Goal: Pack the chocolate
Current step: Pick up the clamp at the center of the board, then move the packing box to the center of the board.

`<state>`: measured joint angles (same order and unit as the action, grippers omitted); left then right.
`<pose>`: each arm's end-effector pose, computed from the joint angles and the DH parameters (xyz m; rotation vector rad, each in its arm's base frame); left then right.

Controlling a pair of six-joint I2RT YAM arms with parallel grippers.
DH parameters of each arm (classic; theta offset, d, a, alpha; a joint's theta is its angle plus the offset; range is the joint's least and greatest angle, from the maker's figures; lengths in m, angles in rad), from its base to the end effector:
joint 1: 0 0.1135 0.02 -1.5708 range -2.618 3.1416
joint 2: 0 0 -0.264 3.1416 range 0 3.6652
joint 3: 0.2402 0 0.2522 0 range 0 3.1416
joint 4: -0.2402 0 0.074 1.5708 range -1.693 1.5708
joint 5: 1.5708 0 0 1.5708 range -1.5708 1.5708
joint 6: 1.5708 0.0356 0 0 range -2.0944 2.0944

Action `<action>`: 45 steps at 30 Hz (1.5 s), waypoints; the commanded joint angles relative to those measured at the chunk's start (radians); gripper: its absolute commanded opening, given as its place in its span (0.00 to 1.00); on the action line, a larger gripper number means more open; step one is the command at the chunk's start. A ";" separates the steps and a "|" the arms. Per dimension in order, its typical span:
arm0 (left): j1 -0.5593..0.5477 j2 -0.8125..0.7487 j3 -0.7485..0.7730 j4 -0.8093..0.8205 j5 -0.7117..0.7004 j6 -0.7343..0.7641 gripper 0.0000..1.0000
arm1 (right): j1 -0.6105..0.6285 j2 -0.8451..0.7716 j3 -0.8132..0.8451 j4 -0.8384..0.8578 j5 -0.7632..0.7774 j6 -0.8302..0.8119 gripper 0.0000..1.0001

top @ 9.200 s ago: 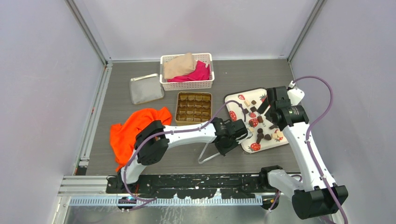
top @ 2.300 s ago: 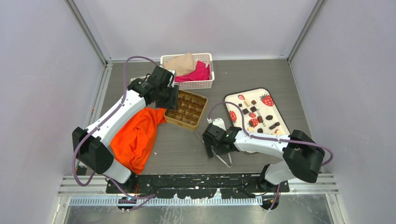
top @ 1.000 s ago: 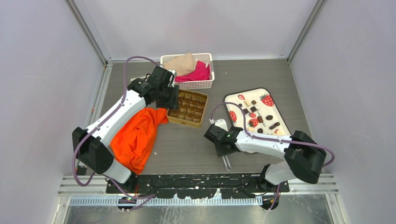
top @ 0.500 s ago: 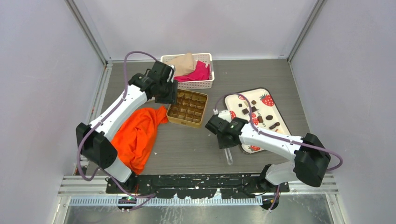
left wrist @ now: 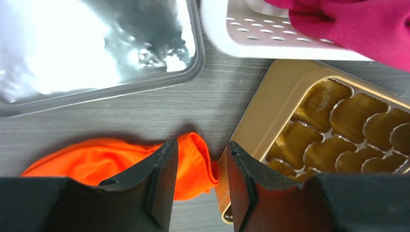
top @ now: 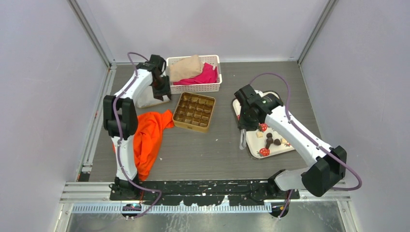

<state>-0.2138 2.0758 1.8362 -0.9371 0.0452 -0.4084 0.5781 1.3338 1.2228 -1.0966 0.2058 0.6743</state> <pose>0.4316 -0.0954 0.2435 -0.2567 2.7592 -0.2290 0.2107 0.1288 0.3009 0.1828 2.7222 0.0653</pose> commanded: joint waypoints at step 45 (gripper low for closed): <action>-0.271 -0.008 0.004 -0.013 0.327 0.174 0.42 | -0.347 0.057 0.062 -0.284 -0.224 -0.167 0.30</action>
<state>-0.4770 2.1387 1.7844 -0.9131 0.3634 -0.2718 0.2314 1.3762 1.2999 -1.3540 0.0311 0.5262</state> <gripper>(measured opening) 0.417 0.306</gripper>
